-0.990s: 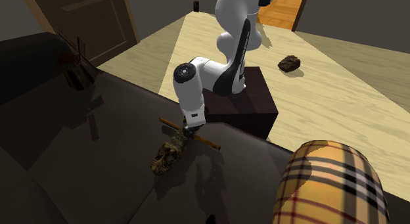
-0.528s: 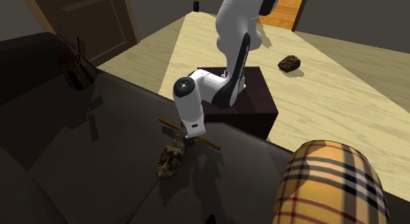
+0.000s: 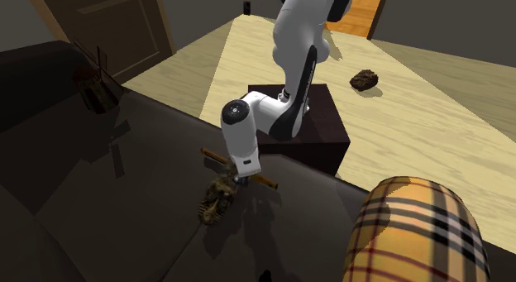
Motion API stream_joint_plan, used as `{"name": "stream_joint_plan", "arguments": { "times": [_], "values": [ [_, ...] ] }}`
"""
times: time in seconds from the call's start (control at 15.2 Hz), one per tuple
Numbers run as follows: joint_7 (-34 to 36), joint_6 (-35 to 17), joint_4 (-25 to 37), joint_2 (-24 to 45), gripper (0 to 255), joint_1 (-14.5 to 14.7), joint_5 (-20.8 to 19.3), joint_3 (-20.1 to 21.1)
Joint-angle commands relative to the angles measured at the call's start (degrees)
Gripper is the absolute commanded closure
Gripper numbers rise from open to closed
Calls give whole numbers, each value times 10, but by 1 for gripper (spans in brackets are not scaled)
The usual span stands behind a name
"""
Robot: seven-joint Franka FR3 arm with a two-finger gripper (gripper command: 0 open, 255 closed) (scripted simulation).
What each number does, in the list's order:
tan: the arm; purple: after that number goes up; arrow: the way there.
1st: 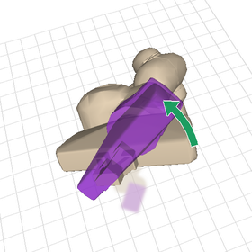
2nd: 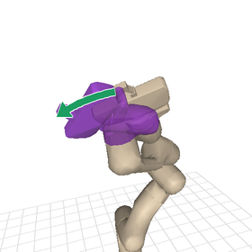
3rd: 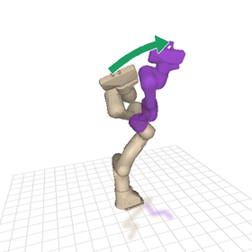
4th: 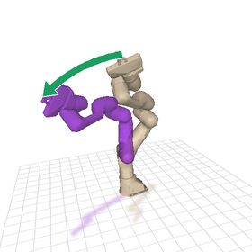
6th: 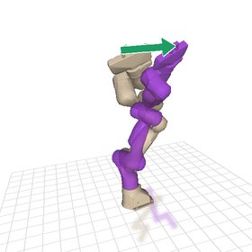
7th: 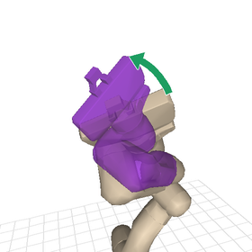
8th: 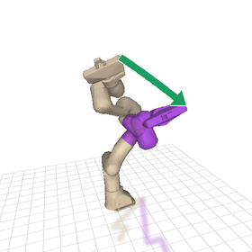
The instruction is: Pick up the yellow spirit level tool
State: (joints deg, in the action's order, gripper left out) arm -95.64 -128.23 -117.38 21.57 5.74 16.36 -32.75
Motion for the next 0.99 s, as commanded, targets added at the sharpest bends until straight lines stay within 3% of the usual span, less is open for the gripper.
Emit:
{"name": "stream_joint_plan", "arguments": {
  "times": [0.0, 0.2, 0.92],
  "values": [
    [2, 15, -8, 8, 255, -1, 1, 1],
    [7, 13, -8, 10, 255, 3, 3, 3],
    [24, 79, 7, -52, 255, 10, -44, -23]
  ]
}}
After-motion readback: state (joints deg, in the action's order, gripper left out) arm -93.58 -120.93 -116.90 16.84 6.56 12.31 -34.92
